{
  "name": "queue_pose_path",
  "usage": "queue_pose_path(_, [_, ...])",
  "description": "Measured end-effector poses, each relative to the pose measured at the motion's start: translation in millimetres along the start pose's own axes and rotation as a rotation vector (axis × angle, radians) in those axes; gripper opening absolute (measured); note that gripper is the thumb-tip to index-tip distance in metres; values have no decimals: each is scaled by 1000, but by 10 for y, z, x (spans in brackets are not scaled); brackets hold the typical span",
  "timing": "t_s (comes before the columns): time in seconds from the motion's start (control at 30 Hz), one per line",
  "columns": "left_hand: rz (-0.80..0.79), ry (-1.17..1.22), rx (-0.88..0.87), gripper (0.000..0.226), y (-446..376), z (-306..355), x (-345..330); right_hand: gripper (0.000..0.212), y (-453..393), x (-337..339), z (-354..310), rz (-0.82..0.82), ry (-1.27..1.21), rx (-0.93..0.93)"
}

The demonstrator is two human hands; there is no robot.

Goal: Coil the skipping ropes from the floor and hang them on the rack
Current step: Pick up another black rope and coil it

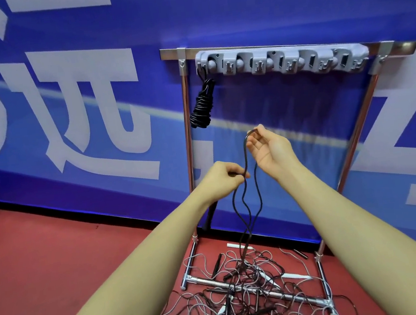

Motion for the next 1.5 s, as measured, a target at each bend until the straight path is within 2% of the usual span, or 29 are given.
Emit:
queue_pose_path(0.07, [53, -23, -1, 22, -25, 7, 37, 21, -25, 59, -13, 0, 100, 8])
queue_pose_path(0.17, [144, 22, 23, 24, -66, 6, 142, 21, -23, 265, 94, -5, 566, -4])
queue_pose_path(0.23, [173, 50, 33, 25, -90, 40, 197, 13, 58, 380, 246, -48, 778, -11])
queue_pose_path(0.3, [202, 84, 43, 24, -110, 89, 250, 10, 164, 461, 446, -115, 901, -37])
queue_pose_path(0.43, [270, 221, 66, 24, -155, 170, 385, 26, 295, 590, 795, -257, 1074, -109])
queue_pose_path(0.5, [279, 265, 78, 24, -164, 199, 445, 18, 326, 560, 856, -324, 1148, -114])
queue_pose_path(0.53, [278, 262, 82, 23, -170, 211, 468, 11, 321, 524, 842, -327, 1161, -95])
queue_pose_path(0.7, [228, 154, 143, 29, -141, 30, 460, 17, 233, 388, 577, -174, 1025, 52])
queue_pose_path(0.8, [257, 248, 186, 39, 1, -234, 396, 17, 179, 408, 427, -47, 853, 74])
queue_pose_path(0.9, [232, 268, 151, 28, 109, -435, 258, 16, 141, 381, 302, 44, 699, 78])
queue_pose_path(0.97, [149, 93, 102, 21, 129, -516, 126, 16, 130, 291, 234, 41, 634, 96])
queue_pose_path(1.03, [54, -125, 106, 28, 151, -599, 2, 16, 126, 170, 151, 32, 558, 121])
queue_pose_path(1.1, [17, -156, 132, 22, 185, -641, -73, 17, 111, 56, 62, 25, 476, 138])
queue_pose_path(1.13, [35, -141, 146, 15, 194, -638, -75, 16, 99, 6, 11, 17, 452, 152])
queue_pose_path(1.2, [122, -105, 177, 21, 191, -602, -2, 14, 72, -58, -58, -18, 431, 173])
queue_pose_path(1.27, [211, -12, 189, 31, 158, -536, 106, 15, 49, -33, -29, -51, 475, 151])
queue_pose_path(1.37, [272, 108, 161, 37, 68, -353, 265, 14, 78, 192, 259, -65, 713, 0])
queue_pose_path(1.43, [301, 115, 133, 38, 0, -193, 365, 9, 177, 324, 538, -161, 903, -110])
queue_pose_path(1.5, [338, 106, 124, 38, -57, -69, 452, 13, 283, 360, 753, -276, 978, -158])
Point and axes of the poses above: each hand's wrist, its own y-axis away from the middle knuckle, its own x-axis out of the back of the hand, z = x × y, the point moved 7 cm from there along -y, towards the middle knuckle
